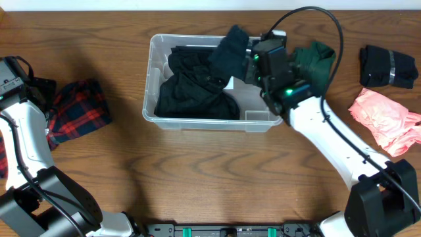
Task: Pack container
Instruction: 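Carry the dark cloth with the right gripper over the container, then lower the dark cloth into the container's right side and release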
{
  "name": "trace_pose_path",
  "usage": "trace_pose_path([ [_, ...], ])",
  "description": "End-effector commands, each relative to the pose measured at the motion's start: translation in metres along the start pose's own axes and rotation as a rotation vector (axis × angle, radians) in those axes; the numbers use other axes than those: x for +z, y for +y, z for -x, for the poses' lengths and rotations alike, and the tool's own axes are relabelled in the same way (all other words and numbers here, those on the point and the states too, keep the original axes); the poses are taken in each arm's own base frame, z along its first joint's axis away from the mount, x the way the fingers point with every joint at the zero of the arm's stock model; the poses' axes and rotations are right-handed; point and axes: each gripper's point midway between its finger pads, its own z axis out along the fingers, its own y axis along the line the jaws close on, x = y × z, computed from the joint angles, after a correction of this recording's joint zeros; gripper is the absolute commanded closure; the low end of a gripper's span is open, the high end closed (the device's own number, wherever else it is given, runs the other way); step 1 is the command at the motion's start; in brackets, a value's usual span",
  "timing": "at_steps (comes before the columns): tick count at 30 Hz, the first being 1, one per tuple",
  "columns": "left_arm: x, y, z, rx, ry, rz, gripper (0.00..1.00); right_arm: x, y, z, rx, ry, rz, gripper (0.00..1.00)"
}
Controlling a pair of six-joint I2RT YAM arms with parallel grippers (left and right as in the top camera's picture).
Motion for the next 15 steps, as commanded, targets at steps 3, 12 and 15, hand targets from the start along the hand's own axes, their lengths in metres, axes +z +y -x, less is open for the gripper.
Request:
trace_pose_path([
  [3,0.003,0.004,0.002,-0.004,-0.008,0.018,0.02,-0.017,-0.013,0.006,0.198,-0.096,-0.155,0.99],
  [12,0.003,0.004,0.002,-0.004,-0.008,0.018,0.02,-0.016,-0.031,-0.006,0.467,-0.104,-0.233,0.99],
  [15,0.003,0.004,0.002,-0.004,-0.008,0.018,0.02,-0.009,-0.028,-0.011,0.505,-0.096,-0.227,0.99],
])
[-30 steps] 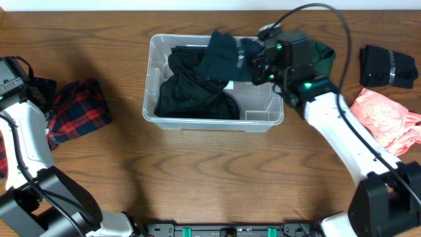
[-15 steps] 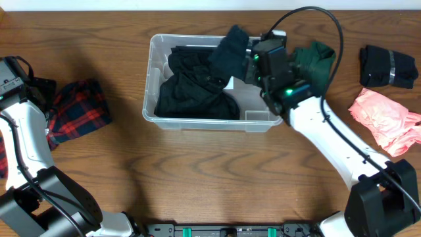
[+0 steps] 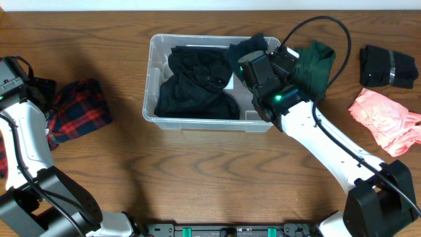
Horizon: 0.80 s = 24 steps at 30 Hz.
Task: Pack container
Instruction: 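Lower the dark cloth into the container's right side and release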
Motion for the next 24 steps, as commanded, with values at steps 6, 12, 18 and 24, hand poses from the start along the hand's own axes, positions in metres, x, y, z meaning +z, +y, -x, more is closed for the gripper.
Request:
trace_pose_path([
  [6,0.003,0.004,0.002,-0.004,-0.008,0.018,0.02,0.022,-0.002,-0.011,0.130,-0.020,-0.043,0.99],
  [12,0.003,0.004,0.002,-0.004,-0.008,0.018,0.02,0.028,0.005,-0.019,0.133,-0.001,-0.019,0.97],
  [18,0.003,0.004,0.002,-0.004,-0.008,0.018,0.02,0.025,0.020,-0.027,0.076,0.029,0.036,0.37],
  [24,0.003,0.004,0.002,-0.004,-0.008,0.018,0.02,0.018,0.032,-0.038,0.057,0.047,0.070,0.16],
])
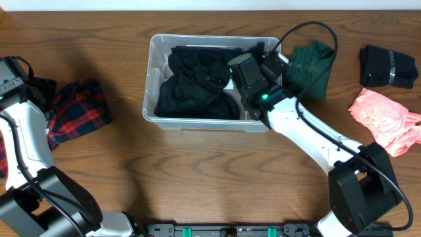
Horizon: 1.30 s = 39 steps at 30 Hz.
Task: Pack container
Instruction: 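Lower the dark cloth into the container's right side and release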
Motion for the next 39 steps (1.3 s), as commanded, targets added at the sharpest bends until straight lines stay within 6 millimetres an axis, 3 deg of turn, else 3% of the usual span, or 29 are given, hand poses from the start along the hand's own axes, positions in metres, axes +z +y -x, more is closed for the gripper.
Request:
trace_pose_path([
  [1,0.003,0.004,0.002,-0.004,-0.008,0.018,0.02,-0.009,0.017,-0.005,-0.017,0.000,0.046,0.15],
  [7,0.003,0.004,0.002,-0.004,-0.008,0.018,0.02,-0.021,0.042,-0.016,-0.107,-0.013,0.131,0.11],
  [14,0.003,0.004,0.002,-0.004,-0.008,0.018,0.02,-0.034,0.070,0.003,-0.524,-0.133,0.215,0.37],
  [16,0.003,0.004,0.002,-0.004,-0.008,0.018,0.02,-0.034,0.069,0.008,-0.627,-0.161,0.201,0.50],
  [18,0.003,0.004,0.002,-0.004,-0.008,0.018,0.02,-0.032,0.066,0.012,-0.707,-0.175,0.184,0.71],
  [20,0.003,0.004,0.002,-0.004,-0.008,0.018,0.02,-0.028,0.060,0.018,-0.753,-0.177,0.160,0.98],
  [25,0.003,0.004,0.002,-0.004,-0.008,0.018,0.02,-0.016,0.037,0.028,-0.767,-0.140,0.091,0.99],
  [30,0.003,0.004,0.002,-0.004,-0.008,0.018,0.02,-0.006,0.026,0.017,-0.861,-0.014,0.149,0.99],
  [33,0.003,0.004,0.002,-0.004,-0.008,0.018,0.02,-0.009,0.018,0.017,-0.924,0.044,0.122,0.99],
  [39,0.003,0.004,0.002,-0.004,-0.008,0.018,0.02,-0.025,0.009,0.045,-0.989,0.103,0.038,0.99],
])
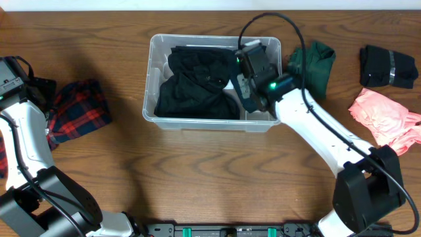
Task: Pack container
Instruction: 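Lower the dark cloth into the container's right side and release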
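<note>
A clear plastic container stands at the table's back middle, with black clothes piled in its left and middle. My right gripper points down into the container's right end. A dark garment bunches just under it. The wrist hides the fingers, so I cannot tell whether they are open or shut. My left gripper sits at the far left, against a red plaid garment; its jaws are not readable.
A green garment lies just outside the container's right wall, under the right arm's cable. A black rolled garment with a grey band and a pink garment lie at the far right.
The right wrist has turned and shifted slightly right over the container's right end. The dark garment shows beneath its near side instead of at the far right corner. The left arm has not moved.
The right gripper first held a dark garment above the container's far right rim. Then it was lower, with the garment over the right end, and later down inside with the garment at the far right corner. Now the garment lies bunched in the right end.
</note>
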{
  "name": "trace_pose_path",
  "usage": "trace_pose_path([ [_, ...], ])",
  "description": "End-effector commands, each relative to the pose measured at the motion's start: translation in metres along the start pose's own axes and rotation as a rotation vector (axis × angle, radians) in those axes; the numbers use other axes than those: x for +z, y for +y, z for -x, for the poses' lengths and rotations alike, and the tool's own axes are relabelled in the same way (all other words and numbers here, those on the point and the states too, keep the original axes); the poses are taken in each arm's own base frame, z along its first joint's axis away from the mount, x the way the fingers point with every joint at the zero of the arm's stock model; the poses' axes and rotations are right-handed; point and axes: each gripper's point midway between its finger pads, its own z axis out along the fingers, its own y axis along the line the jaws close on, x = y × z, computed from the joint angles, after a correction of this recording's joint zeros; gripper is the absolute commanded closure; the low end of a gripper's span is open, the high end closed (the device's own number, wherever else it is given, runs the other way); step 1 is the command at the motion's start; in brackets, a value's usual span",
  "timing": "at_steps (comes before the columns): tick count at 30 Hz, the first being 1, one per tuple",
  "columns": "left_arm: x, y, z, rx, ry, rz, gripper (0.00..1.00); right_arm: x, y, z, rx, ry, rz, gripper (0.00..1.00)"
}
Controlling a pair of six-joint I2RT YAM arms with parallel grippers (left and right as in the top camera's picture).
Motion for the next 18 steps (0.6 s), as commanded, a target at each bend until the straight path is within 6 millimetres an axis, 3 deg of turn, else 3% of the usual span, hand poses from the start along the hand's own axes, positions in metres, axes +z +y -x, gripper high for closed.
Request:
trace_pose_path([
  [1,0.003,0.004,0.002,-0.004,-0.009,0.017,0.02,-0.018,-0.021,0.024,-0.011,-0.031,-0.012,0.99],
  [4,0.003,0.004,0.002,-0.004,-0.009,0.017,0.02,-0.014,-0.029,0.018,0.000,-0.002,-0.010,0.99],
  [8,0.003,0.004,0.002,-0.004,-0.009,0.017,0.02,-0.001,-0.025,0.010,0.003,0.037,0.044,0.99],
  [14,0.003,0.004,0.002,-0.004,-0.009,0.017,0.02,0.030,-0.014,-0.005,-0.034,0.094,0.058,0.99],
  [18,0.003,0.004,0.002,-0.004,-0.009,0.017,0.02,0.053,-0.005,-0.026,-0.051,0.165,0.067,0.99],
])
